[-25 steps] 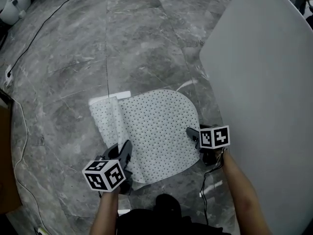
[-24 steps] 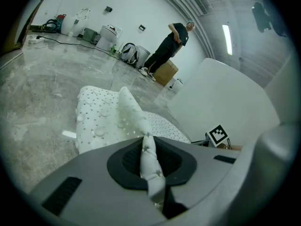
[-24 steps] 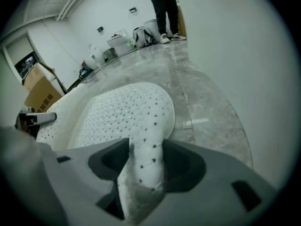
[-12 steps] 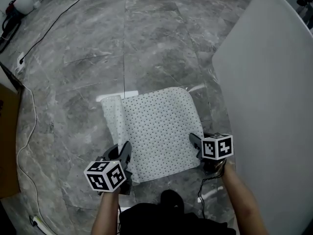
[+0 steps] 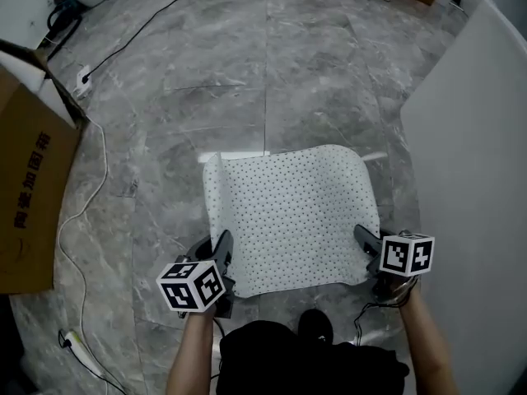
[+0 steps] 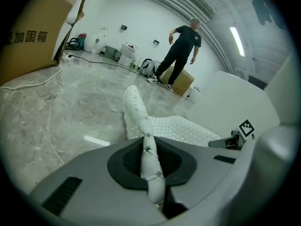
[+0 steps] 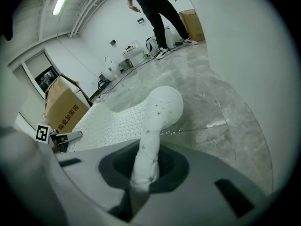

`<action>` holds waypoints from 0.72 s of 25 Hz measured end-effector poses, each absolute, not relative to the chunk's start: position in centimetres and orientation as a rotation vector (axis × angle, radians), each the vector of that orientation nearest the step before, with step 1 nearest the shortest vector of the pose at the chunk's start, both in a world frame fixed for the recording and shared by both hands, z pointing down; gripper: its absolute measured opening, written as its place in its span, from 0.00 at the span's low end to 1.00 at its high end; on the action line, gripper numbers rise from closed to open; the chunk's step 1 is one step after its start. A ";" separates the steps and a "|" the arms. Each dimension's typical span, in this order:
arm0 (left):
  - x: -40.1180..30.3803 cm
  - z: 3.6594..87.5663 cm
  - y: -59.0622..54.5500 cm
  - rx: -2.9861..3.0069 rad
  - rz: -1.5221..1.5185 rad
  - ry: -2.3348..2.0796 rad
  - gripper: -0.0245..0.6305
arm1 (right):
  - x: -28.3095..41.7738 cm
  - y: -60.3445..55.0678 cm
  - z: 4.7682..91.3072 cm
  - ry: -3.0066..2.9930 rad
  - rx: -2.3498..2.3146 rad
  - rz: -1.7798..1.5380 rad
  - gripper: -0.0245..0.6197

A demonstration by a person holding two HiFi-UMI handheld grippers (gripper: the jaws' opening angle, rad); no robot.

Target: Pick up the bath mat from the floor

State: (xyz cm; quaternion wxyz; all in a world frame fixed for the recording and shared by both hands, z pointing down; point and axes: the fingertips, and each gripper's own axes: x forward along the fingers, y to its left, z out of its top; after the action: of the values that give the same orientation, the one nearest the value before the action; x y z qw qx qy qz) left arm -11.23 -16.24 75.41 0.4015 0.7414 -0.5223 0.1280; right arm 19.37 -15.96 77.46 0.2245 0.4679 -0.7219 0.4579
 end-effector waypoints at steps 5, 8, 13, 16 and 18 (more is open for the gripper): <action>-13.4 74.6 -16.0 1.843 0.319 -1.373 0.07 | 18.5 -15.7 75.8 -2.035 1.291 1.295 0.09; -13.7 73.4 -16.0 1.805 0.289 -1.394 0.07 | 18.5 -15.9 74.9 -2.020 1.304 1.332 0.09; -13.2 69.8 -15.6 1.774 0.325 -1.401 0.07 | 17.8 -15.3 72.3 -1.950 1.278 1.369 0.09; -13.1 66.8 -14.9 1.757 0.371 -1.396 0.07 | 17.0 -14.9 69.6 -1.922 1.245 1.386 0.09; -13.1 64.2 -14.3 1.745 0.394 -1.390 0.07 | 16.6 -14.4 67.1 -1.907 1.230 1.409 0.09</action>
State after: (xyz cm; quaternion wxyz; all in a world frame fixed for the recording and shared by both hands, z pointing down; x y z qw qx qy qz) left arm -13.13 -14.29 64.20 0.4241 0.6976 -0.5555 0.1575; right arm 16.62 -14.37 67.07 0.2332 0.4478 -0.6942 0.5130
